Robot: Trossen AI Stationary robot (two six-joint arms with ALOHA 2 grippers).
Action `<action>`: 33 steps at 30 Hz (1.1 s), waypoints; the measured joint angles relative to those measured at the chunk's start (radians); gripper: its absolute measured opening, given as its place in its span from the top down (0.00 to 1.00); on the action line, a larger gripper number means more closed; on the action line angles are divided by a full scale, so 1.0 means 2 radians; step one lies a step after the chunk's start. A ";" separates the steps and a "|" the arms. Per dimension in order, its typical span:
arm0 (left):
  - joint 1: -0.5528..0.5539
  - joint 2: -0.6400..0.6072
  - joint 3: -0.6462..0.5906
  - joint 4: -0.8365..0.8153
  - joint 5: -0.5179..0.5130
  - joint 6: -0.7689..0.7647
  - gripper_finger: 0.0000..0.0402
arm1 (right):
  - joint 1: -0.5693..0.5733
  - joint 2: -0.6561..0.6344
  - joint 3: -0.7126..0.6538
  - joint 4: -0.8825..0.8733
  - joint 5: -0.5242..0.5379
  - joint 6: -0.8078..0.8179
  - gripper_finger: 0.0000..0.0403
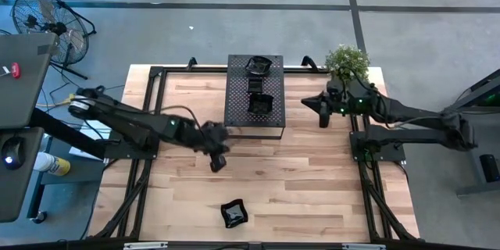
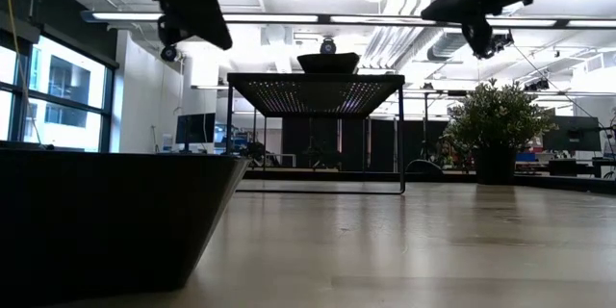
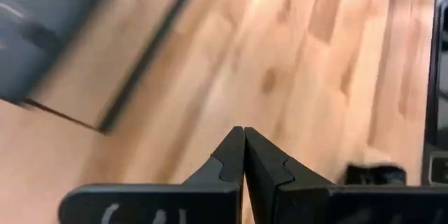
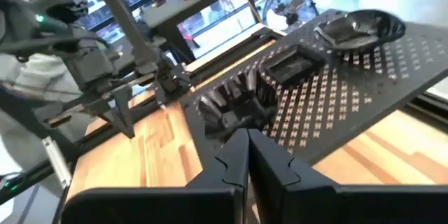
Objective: Pick & Place Mini shaped plates
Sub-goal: Stack the distorted square plate on top of the stacked distorted square plates on the shelf
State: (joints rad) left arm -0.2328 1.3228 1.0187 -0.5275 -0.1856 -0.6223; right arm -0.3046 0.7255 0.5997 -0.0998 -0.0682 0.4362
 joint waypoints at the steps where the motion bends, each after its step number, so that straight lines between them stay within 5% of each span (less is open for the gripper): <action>1: -0.011 0.013 0.008 -0.008 0.000 -0.012 1.00 | 0.000 -0.006 -0.005 -0.001 -0.006 0.000 0.99; 10: -0.075 0.121 0.062 -0.012 0.036 -0.107 0.99 | 0.000 -0.030 -0.026 0.000 -0.066 -0.014 0.99; 19: -0.097 0.206 0.107 -0.008 0.104 -0.138 0.79 | 0.000 -0.030 -0.027 0.000 -0.076 -0.027 0.99; 27: -0.129 0.251 0.113 0.010 0.162 -0.172 0.73 | 0.000 -0.030 -0.027 -0.001 -0.084 -0.037 0.99; 33: -0.147 0.263 0.114 0.016 0.151 -0.202 0.73 | 0.000 -0.030 -0.027 -0.004 -0.084 -0.041 0.99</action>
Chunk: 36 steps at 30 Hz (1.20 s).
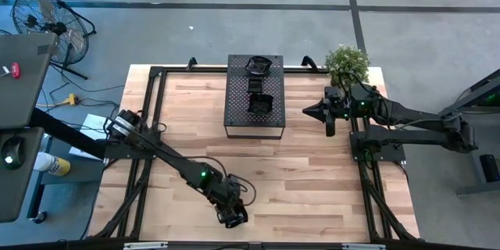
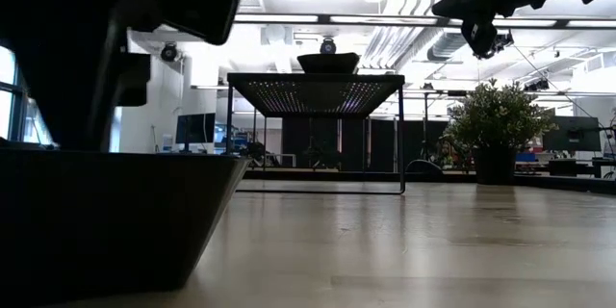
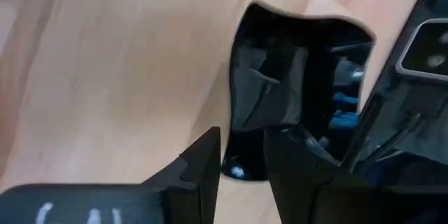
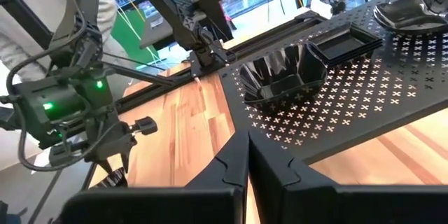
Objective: Pick & Place Mini shaped plates
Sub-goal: Stack the distorted square plate on top of the stacked distorted square plates on the shelf
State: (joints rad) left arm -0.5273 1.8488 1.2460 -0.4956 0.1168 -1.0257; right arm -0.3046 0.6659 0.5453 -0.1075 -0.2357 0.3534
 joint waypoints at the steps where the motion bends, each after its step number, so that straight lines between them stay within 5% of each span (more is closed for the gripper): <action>1: -0.003 0.000 0.000 -0.004 -0.001 -0.001 0.74 | 0.000 0.000 0.000 0.000 0.000 -0.002 0.99; 11: -0.002 0.013 0.000 0.008 -0.001 -0.003 0.98 | 0.000 0.000 0.000 -0.002 0.000 -0.011 0.99; 23: 0.008 -0.035 0.000 0.014 -0.037 -0.050 1.00 | 0.000 0.000 0.000 -0.004 0.000 -0.011 0.99; 36: 0.200 -0.182 0.004 0.032 -0.157 -0.208 1.00 | 0.000 0.000 0.000 -0.004 -0.001 -0.011 0.99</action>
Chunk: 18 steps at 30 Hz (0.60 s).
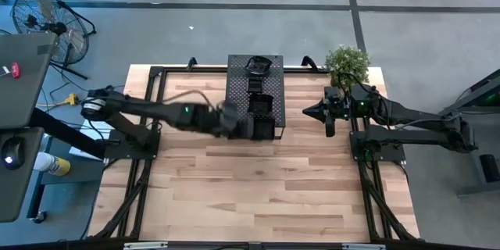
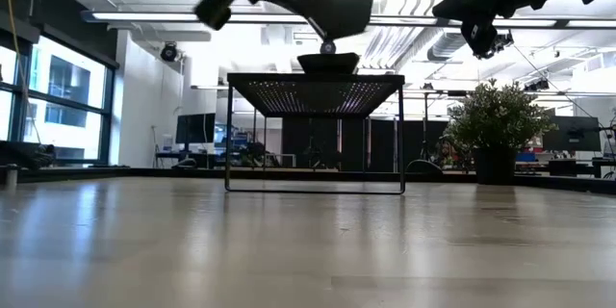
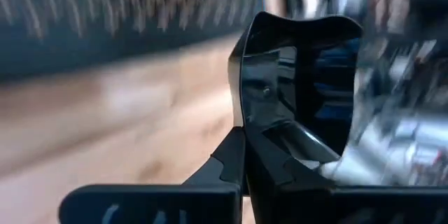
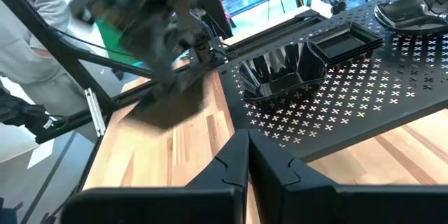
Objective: Pick & Place Mini shaped plates
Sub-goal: Stack the distorted square plate on top of the stacked distorted square plates on the shelf
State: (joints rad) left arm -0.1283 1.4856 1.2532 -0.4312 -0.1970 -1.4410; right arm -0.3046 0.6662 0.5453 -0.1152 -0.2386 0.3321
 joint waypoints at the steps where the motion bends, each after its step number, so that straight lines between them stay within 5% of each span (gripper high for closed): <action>1: 0.016 -0.003 0.005 0.001 -0.009 -0.002 1.00 | 0.000 0.000 0.000 0.000 0.000 0.002 0.99; 10: 0.119 -0.005 0.041 -0.015 -0.008 0.020 1.00 | 0.000 0.000 0.000 0.000 -0.008 0.005 0.98; 18: 0.161 0.001 0.041 -0.024 0.046 0.046 1.00 | 0.000 0.000 0.000 0.000 -0.008 0.001 0.99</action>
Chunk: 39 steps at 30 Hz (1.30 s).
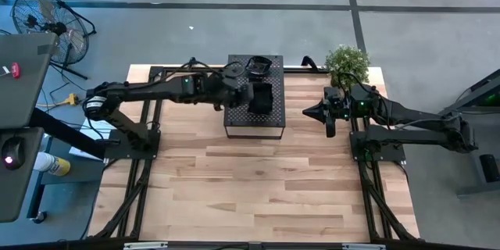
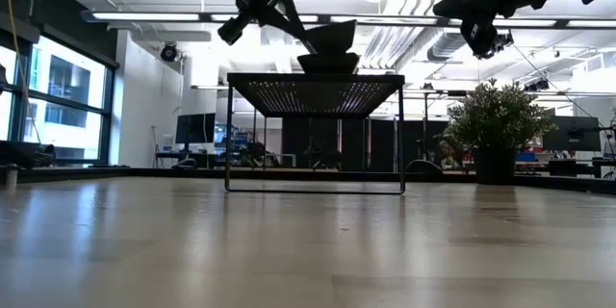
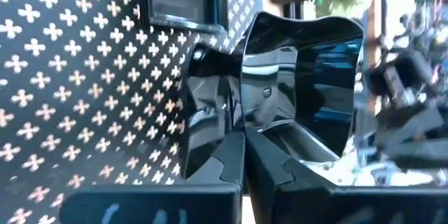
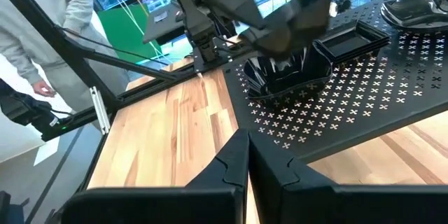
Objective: Pick & Place Mini shaped plates
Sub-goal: Stack the distorted square plate on top of the stacked distorted square plates on the shelf, then return to Home Position
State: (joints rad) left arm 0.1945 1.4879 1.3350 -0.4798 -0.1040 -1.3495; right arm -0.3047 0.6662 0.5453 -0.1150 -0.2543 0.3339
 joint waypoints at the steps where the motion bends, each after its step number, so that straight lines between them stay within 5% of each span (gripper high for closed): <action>1: 0.002 0.001 0.000 -0.003 0.007 0.007 1.00 | 0.000 0.000 0.000 0.000 0.000 -0.001 0.99; 12: 0.004 0.014 0.000 -0.021 0.034 0.033 0.98 | 0.000 0.000 0.000 0.000 0.000 -0.013 1.00; 22: 0.004 0.014 0.000 -0.023 0.044 0.053 0.83 | 0.000 0.000 0.000 0.000 0.005 -0.013 0.99; 31: 0.004 0.009 0.012 -0.052 0.042 0.165 0.80 | 0.000 0.000 0.000 0.004 0.038 -0.013 0.98; 39: 0.003 -0.007 0.034 -0.071 -0.006 0.350 0.87 | -0.001 0.000 0.001 0.021 0.085 -0.033 1.00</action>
State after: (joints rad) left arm 0.2008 1.4748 1.4033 -0.6221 -0.1157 -0.6501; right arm -0.3077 0.6662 0.5481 -0.0736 -0.0851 0.2683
